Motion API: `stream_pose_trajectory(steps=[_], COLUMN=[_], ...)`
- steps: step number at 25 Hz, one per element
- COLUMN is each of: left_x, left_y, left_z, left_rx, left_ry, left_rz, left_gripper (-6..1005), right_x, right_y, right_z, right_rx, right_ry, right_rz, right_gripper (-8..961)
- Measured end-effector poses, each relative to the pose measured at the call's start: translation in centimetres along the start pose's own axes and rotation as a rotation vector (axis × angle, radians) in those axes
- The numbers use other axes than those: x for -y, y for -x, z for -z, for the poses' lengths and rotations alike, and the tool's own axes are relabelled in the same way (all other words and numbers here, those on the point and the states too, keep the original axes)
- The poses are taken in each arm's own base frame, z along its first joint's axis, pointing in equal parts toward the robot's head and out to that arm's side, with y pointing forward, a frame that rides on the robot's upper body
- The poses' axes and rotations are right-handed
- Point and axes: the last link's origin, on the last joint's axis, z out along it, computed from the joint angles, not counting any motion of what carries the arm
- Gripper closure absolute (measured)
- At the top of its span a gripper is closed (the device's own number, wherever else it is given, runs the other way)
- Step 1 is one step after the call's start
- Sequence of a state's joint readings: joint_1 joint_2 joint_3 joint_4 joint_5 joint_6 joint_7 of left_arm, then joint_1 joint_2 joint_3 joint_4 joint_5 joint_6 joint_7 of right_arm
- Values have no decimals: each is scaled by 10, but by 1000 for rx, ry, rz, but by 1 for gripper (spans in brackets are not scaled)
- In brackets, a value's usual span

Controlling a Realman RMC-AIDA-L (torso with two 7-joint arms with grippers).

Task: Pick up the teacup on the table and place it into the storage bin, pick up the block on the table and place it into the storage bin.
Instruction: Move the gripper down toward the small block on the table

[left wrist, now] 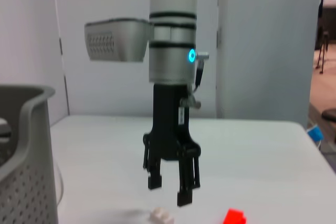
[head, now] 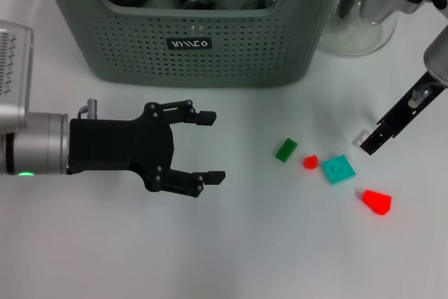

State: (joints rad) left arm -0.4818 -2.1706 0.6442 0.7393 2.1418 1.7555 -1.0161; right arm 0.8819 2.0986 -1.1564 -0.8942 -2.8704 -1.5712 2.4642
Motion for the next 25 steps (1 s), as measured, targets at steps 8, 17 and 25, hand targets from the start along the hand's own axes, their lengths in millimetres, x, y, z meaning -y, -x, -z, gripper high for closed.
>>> stream_pose_trajectory(steps=[8, 17, 25], left_x=[4, 7, 9], left_y=[11, 13, 16], left_z=[-4, -9, -14], left_rx=[74, 112, 133], left_ry=[-21, -14, -10], left_rz=[-33, -44, -42], left_gripper=[108, 108, 108], right_x=[-2, -2, -2], right_y=[5, 7, 8], right_z=[-11, -16, -20], right_rx=[-14, -19, -19], right_ry=[-14, -17, -17], right_rz=[12, 15, 12], right_gripper=[138, 137, 214])
